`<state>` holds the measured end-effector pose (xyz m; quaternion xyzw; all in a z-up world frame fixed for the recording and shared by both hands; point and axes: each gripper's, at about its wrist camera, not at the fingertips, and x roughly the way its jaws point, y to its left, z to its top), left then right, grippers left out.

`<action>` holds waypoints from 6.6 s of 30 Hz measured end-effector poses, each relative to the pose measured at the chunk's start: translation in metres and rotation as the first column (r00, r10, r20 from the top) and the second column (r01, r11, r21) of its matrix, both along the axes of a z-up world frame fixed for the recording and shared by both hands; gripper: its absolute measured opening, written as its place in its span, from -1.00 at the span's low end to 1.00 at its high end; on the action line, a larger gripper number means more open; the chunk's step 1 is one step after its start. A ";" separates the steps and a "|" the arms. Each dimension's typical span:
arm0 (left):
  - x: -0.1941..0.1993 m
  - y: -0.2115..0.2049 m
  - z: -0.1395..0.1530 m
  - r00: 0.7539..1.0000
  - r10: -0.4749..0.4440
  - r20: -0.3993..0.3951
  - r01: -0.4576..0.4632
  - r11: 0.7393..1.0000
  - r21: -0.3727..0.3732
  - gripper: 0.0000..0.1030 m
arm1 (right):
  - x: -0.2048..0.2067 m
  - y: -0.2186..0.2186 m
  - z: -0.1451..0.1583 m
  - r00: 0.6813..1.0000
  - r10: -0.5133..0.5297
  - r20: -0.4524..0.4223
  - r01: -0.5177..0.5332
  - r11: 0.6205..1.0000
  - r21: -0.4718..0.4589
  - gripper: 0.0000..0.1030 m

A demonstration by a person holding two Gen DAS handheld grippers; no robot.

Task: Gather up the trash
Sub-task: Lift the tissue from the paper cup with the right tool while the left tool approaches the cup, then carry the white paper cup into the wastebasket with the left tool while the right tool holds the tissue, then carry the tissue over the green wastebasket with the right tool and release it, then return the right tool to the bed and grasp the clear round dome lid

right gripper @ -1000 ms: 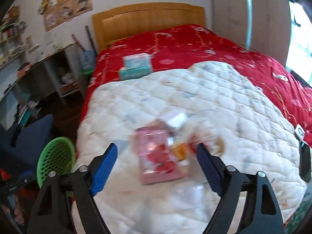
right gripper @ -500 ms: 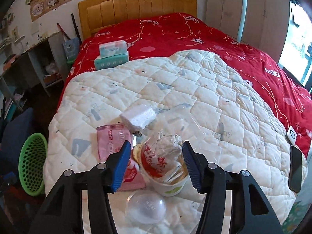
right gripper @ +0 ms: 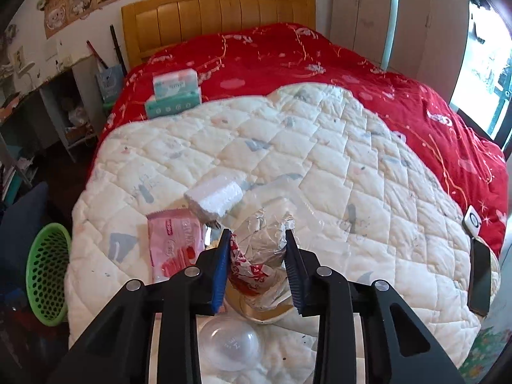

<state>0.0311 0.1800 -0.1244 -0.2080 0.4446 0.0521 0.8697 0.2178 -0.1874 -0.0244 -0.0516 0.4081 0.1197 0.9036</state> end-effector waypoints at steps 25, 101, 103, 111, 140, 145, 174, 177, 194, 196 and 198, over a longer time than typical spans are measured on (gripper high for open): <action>0.084 -0.179 0.034 0.890 -0.442 0.108 0.441 0.897 0.034 0.44 | -0.061 -0.075 0.058 0.994 -0.032 0.101 0.022 0.995 0.099 -0.39; 0.012 0.067 -0.024 0.995 0.085 -0.057 -0.084 0.996 0.034 0.33 | -0.116 0.114 0.039 0.938 0.344 0.046 -0.346 0.920 0.184 -0.39; 0.009 0.073 -0.031 0.993 0.098 -0.069 -0.097 0.995 0.015 0.39 | -0.116 0.122 0.039 0.933 0.356 0.044 -0.358 0.915 0.185 -0.39; -0.006 0.084 -0.037 0.988 0.136 -0.075 -0.137 0.990 -0.010 0.49 | -0.119 0.152 0.033 0.914 0.404 0.027 -0.402 0.895 0.193 -0.39; -0.098 0.127 -0.021 0.955 0.294 -0.024 -0.295 0.956 0.001 0.49 | -0.135 0.335 -0.032 0.780 0.615 -0.114 -0.587 0.782 0.210 -0.31; -0.097 0.127 -0.025 0.956 0.292 -0.027 -0.293 0.956 -0.015 0.49 | -0.130 0.351 -0.037 0.783 0.612 -0.115 -0.578 0.783 0.231 0.03; -0.049 0.053 0.001 0.991 0.134 0.007 -0.134 0.991 0.011 0.57 | -0.104 0.144 -0.020 0.943 0.331 -0.034 -0.326 0.939 0.107 0.80; -0.042 0.043 0.004 0.994 0.109 0.006 -0.109 0.994 0.016 0.57 | -0.099 0.112 -0.021 0.960 0.278 -0.034 -0.273 0.957 0.099 0.80; 0.003 -0.015 0.010 1.000 -0.013 -0.011 0.013 0.999 0.031 0.61 | -0.065 0.001 -0.062 0.990 0.079 -0.116 -0.072 0.995 0.062 0.80; 0.009 -0.021 0.012 1.000 -0.026 -0.013 0.027 0.999 0.035 0.61 | -0.061 -0.001 -0.066 0.989 0.078 -0.125 -0.070 0.995 0.068 0.79; 0.015 -0.028 0.013 0.999 -0.035 -0.016 0.036 0.999 0.039 0.61 | -0.058 0.000 -0.068 0.987 0.085 -0.133 -0.076 0.995 0.071 0.66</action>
